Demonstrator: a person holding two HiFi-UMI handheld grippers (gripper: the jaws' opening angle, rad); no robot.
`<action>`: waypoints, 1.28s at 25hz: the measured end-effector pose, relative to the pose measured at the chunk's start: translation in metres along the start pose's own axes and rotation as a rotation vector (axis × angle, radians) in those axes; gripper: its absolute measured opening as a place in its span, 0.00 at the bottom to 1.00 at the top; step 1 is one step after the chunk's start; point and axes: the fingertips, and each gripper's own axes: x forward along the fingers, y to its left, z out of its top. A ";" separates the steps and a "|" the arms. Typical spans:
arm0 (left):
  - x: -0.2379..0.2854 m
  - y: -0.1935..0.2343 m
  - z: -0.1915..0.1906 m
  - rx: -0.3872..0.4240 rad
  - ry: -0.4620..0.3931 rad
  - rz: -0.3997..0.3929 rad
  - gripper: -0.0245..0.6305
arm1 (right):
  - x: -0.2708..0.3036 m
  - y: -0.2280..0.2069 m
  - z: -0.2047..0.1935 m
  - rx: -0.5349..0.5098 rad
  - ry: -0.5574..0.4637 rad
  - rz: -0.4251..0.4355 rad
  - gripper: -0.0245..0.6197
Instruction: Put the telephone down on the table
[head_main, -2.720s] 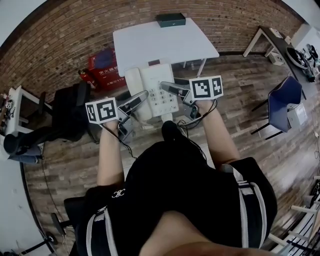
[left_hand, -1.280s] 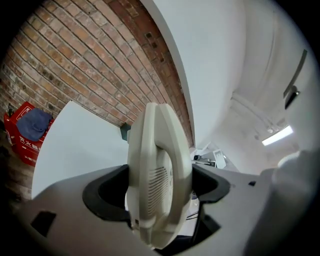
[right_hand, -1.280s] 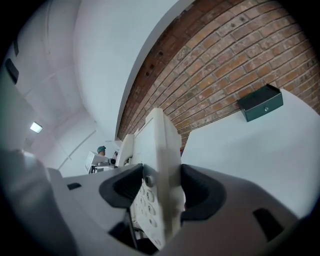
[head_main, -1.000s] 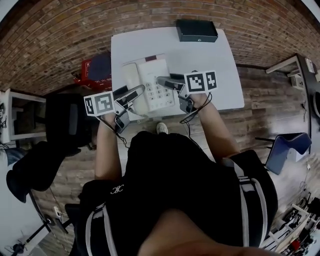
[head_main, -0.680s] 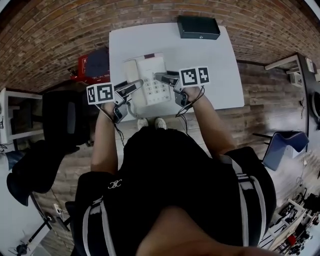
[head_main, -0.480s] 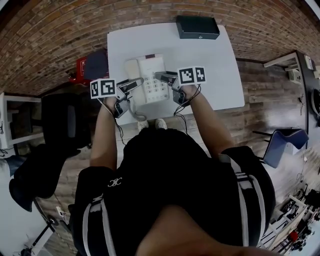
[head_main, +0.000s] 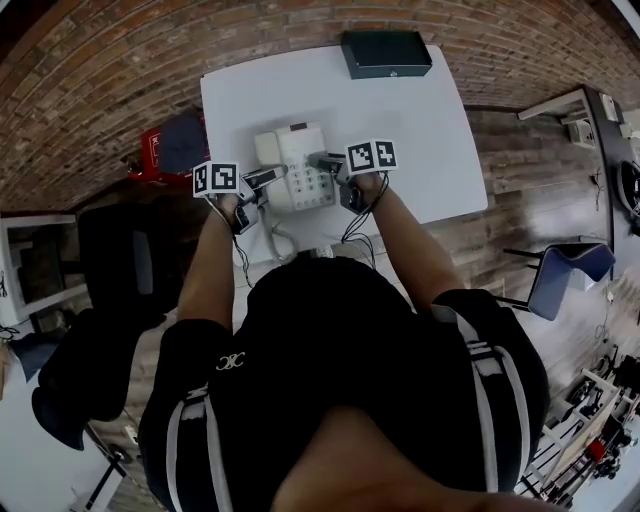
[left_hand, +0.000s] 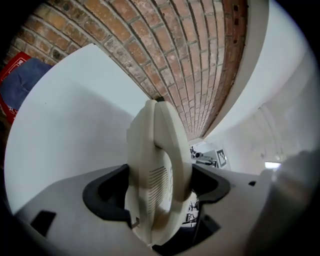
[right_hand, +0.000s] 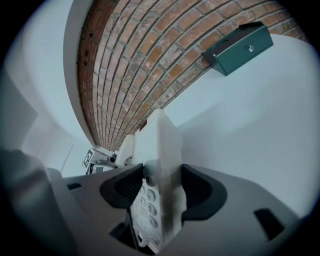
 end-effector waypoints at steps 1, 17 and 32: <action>0.002 0.003 0.000 -0.011 0.003 -0.005 0.63 | 0.002 -0.003 -0.001 0.004 0.001 -0.006 0.38; 0.016 0.036 -0.012 -0.021 0.037 0.017 0.63 | 0.019 -0.032 -0.022 0.074 0.018 -0.021 0.38; -0.035 0.032 0.025 0.159 -0.251 0.193 0.63 | -0.016 -0.017 0.022 -0.149 -0.155 -0.156 0.39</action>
